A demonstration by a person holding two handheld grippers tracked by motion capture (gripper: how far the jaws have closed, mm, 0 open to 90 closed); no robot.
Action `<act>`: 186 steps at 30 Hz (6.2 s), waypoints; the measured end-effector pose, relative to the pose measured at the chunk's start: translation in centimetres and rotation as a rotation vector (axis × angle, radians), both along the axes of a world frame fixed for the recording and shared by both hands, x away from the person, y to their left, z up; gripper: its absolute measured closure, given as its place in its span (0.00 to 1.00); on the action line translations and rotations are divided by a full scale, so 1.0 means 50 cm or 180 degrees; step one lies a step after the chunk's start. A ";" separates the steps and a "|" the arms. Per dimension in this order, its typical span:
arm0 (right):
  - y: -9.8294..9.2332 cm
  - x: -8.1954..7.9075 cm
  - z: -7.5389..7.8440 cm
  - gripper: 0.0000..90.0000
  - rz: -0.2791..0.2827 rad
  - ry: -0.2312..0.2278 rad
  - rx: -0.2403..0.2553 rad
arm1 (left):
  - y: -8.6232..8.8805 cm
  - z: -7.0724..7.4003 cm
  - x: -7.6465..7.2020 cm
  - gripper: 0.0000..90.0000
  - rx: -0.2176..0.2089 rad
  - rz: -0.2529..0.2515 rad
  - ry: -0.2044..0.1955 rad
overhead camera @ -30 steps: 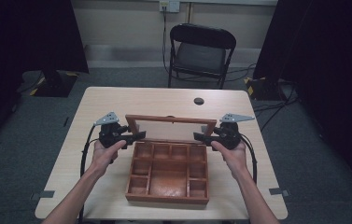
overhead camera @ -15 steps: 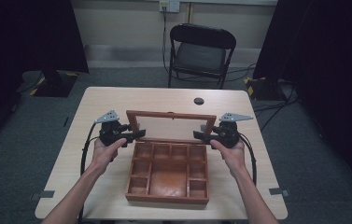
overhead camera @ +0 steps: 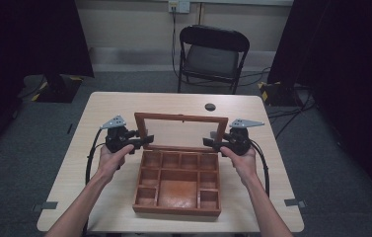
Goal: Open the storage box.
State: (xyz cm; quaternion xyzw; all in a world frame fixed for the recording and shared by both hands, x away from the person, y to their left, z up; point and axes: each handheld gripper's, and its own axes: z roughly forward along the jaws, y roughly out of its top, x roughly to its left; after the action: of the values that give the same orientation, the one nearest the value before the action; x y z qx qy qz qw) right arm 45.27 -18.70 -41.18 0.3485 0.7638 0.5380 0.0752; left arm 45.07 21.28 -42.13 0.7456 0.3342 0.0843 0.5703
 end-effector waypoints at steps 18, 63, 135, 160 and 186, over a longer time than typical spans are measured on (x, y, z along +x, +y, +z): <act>0.010 0.019 -0.013 0.54 -0.0049 0.0001 0.0069 | -0.004 -0.045 0.023 0.59 0.0108 0.0012 0.0203; 0.010 0.056 -0.059 0.53 -0.0335 0.0147 0.0062 | 0.002 -0.059 0.049 0.68 0.0043 0.0208 0.0358; 0.032 0.102 -0.146 0.16 -0.0739 0.0768 -0.0164 | 0.011 -0.139 0.083 0.39 0.0069 0.0203 0.1011; -0.024 0.051 -0.116 0.17 -0.0812 0.0689 -0.0302 | 0.083 -0.095 0.036 0.28 0.0332 0.0569 0.0797; -0.170 -0.129 -0.116 0.16 -0.1260 0.0712 -0.1005 | 0.152 -0.116 -0.087 0.28 0.1219 0.0775 0.0852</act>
State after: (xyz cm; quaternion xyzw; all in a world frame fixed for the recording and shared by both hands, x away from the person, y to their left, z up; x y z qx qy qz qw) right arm 38.84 -27.21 -47.00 0.5322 0.7588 0.3452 0.1475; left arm 40.71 28.86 -47.91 0.7988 0.4718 0.1147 0.3552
